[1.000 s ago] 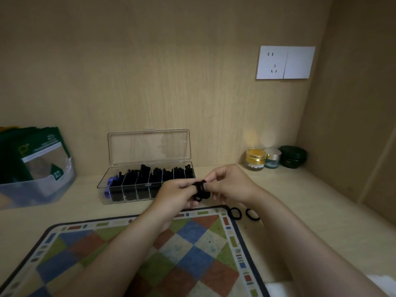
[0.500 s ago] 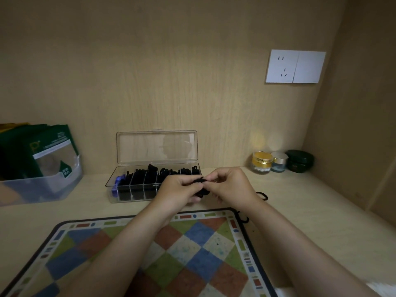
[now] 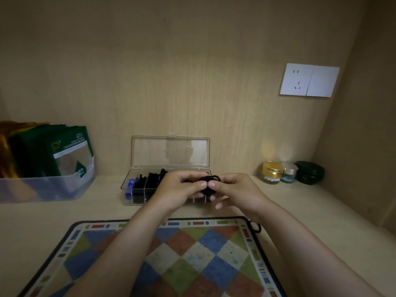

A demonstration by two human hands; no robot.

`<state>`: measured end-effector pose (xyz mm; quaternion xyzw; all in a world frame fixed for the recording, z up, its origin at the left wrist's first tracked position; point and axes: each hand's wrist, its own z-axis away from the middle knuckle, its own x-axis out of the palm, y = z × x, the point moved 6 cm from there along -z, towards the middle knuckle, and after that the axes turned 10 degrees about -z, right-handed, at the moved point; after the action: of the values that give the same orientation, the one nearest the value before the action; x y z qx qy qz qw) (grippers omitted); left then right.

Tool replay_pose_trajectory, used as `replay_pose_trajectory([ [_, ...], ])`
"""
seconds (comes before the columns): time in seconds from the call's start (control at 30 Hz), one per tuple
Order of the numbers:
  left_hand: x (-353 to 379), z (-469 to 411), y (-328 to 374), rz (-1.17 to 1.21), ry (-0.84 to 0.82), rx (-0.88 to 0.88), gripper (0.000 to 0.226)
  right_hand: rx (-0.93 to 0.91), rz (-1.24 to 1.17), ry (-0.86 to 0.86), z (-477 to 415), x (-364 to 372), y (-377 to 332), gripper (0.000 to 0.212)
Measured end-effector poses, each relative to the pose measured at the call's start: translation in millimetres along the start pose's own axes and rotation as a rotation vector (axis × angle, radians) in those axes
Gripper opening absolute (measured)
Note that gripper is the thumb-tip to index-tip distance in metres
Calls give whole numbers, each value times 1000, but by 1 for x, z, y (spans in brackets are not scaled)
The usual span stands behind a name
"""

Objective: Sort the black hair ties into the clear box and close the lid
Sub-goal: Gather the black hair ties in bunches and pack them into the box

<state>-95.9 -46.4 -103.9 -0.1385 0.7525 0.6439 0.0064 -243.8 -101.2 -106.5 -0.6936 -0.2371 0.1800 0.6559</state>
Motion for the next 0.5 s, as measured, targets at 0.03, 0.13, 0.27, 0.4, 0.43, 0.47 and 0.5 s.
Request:
replay_pose_trajectory([
  [0.03, -3, 0, 2, 7, -10, 5, 23, 14, -7, -1, -2, 3, -2, 17],
  [0.13, -17, 0, 9, -115, -35, 37, 25, 49, -7, -11, -12, 12, -10, 12],
  [0.27, -55, -9, 18, -367, 224, 156, 19, 42, 46, 63, -36, 24, -29, 15],
  [0.4, -83, -15, 12, -704, 468, 272, 28, 15, 316, 181, -67, 30, -38, 29],
  [0.43, -84, -15, 8, -766, 475, 283, 30, 11, 383, 211, -75, 31, -38, 30],
  [0.47, -84, -16, 5, -831, 469, 295, 31, 11, 445, 232, -82, 32, -36, 28],
  [0.5, -81, -17, 1, -894, 450, 305, 32, 11, 505, 244, -88, 34, -34, 23],
])
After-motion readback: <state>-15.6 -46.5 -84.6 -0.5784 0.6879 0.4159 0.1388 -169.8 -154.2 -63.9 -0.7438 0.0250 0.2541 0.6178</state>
